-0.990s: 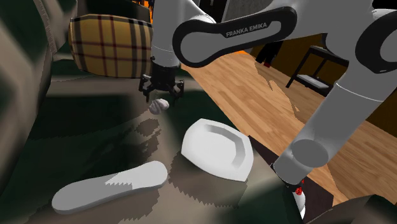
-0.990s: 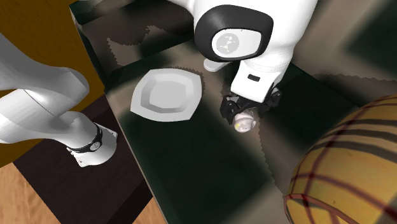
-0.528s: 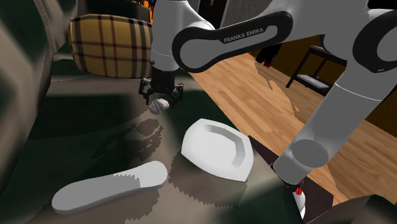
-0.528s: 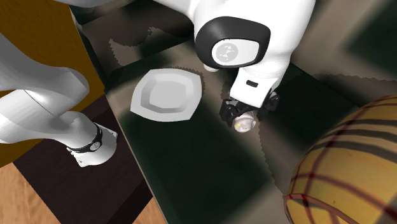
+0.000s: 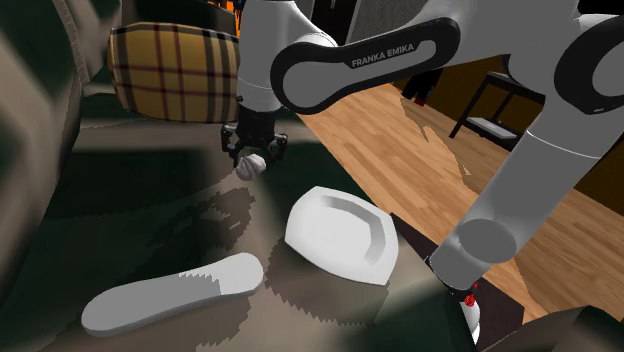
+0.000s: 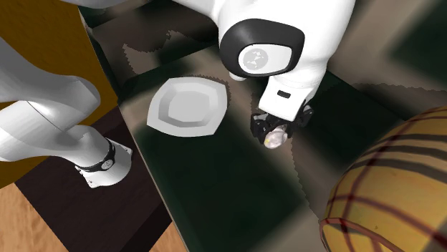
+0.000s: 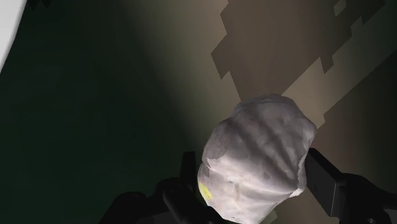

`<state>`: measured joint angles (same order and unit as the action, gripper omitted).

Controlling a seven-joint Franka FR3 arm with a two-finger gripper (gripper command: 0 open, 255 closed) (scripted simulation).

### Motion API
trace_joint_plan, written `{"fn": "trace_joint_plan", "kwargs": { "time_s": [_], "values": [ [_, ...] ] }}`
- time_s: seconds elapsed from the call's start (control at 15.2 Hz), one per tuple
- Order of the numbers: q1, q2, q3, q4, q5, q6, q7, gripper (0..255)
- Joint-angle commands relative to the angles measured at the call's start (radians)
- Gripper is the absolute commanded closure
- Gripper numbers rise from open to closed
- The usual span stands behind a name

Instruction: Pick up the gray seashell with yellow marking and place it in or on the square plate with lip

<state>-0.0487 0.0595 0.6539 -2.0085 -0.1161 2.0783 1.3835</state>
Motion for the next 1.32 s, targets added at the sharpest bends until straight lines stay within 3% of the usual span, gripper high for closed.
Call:
{"fn": "trace_joint_plan", "kwargs": {
  "time_s": [0.0, 0.2, 1.25],
  "values": [
    [0.000, 0.000, 0.000, 0.000, 0.000, 0.000, 0.000, 255],
    [0.000, 0.000, 0.000, 0.000, 0.000, 0.000, 0.000, 255],
    [-0.006, -0.056, -0.002, 0.163, 0.045, -0.205, -0.041, 255]
  ]
}}
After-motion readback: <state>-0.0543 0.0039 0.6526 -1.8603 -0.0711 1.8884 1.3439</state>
